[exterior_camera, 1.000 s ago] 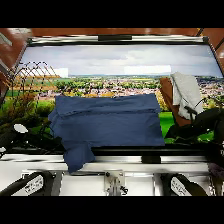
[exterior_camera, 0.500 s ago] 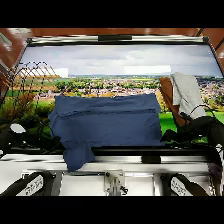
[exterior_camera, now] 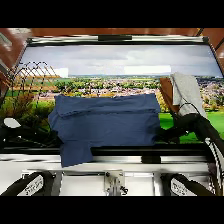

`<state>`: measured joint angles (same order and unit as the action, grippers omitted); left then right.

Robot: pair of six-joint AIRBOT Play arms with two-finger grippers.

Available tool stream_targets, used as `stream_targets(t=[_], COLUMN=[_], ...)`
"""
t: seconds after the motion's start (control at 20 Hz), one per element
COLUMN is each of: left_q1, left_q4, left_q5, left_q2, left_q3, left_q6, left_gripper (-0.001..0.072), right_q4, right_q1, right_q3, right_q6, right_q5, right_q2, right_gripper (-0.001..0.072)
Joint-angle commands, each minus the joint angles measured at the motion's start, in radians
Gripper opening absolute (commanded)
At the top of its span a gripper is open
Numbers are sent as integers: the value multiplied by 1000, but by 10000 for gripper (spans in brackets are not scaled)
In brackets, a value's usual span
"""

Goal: Fold the shirts.

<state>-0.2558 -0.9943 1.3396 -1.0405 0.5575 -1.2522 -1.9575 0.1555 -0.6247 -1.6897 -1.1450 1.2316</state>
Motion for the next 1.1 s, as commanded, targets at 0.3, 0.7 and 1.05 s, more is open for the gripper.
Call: stream_targets(t=[0.3, 0.7, 1.05], left_q1=[-1, 6, 1], left_q4=[2, 193, 196], left_q5=[-78, -84, -160], left_q2=[-44, -399, -564], left_q3=[402, 612, 627], left_q6=[69, 67, -2], left_gripper=[35, 35, 132], right_q4=[26, -27, 3], right_q1=[-68, -88, -134], right_q3=[-350, -543, -548], right_q6=[34, 66, 134], right_q5=[167, 290, 332], right_q2=[-4, 219, 348], right_gripper=[79, 79, 81])
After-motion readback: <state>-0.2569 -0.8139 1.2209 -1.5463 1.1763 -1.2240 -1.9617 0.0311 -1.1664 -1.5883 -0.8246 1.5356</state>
